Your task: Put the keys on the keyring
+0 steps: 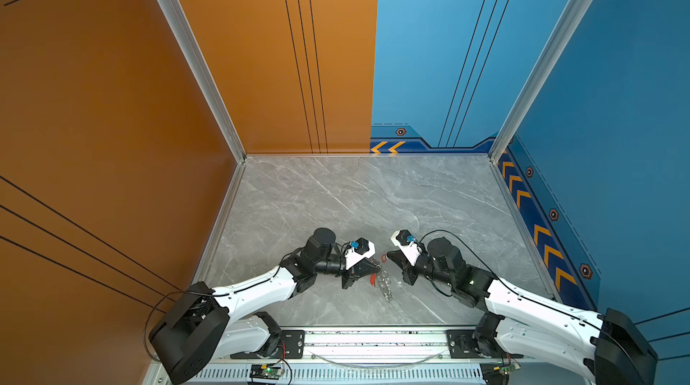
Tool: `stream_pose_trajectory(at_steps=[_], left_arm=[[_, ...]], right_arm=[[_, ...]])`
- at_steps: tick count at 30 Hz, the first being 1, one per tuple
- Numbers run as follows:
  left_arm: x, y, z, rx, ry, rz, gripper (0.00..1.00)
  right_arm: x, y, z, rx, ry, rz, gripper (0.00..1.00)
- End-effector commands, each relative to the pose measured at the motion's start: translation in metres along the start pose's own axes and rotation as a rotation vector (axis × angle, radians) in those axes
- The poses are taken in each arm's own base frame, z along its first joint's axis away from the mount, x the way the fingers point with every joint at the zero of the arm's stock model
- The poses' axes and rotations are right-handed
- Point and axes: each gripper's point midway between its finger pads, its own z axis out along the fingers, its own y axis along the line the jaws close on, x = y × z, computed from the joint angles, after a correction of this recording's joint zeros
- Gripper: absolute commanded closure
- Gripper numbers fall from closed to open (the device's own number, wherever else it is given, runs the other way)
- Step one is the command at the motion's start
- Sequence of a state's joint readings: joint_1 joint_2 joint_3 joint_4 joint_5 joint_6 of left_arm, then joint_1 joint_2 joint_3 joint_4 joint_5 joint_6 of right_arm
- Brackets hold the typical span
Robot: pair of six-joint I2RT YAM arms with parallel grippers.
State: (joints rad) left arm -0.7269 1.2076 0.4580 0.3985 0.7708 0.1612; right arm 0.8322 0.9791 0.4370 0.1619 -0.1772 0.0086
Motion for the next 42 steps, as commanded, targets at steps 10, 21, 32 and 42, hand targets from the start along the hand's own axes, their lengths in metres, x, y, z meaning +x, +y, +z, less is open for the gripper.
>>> stream_pose_trajectory(at_steps=[10,21,32,42], left_arm=[[-0.002,-0.004,0.002,0.038,-0.014,-0.003,1.0],[-0.004,0.0,0.0,0.016,-0.017,-0.009,1.0],[-0.003,-0.003,0.001,0.044,-0.015,-0.024,1.0],[-0.003,-0.012,0.003,0.1,-0.018,-0.029,1.0]], right_arm=[[-0.028,0.017,-0.022,-0.153,-0.175,0.01,1.0],[-0.03,0.039,-0.033,-0.261,-0.266,-0.082,1.0],[-0.035,0.056,-0.04,-0.337,-0.343,-0.134,1.0],[-0.031,0.062,-0.027,-0.34,-0.334,-0.165,1.0]])
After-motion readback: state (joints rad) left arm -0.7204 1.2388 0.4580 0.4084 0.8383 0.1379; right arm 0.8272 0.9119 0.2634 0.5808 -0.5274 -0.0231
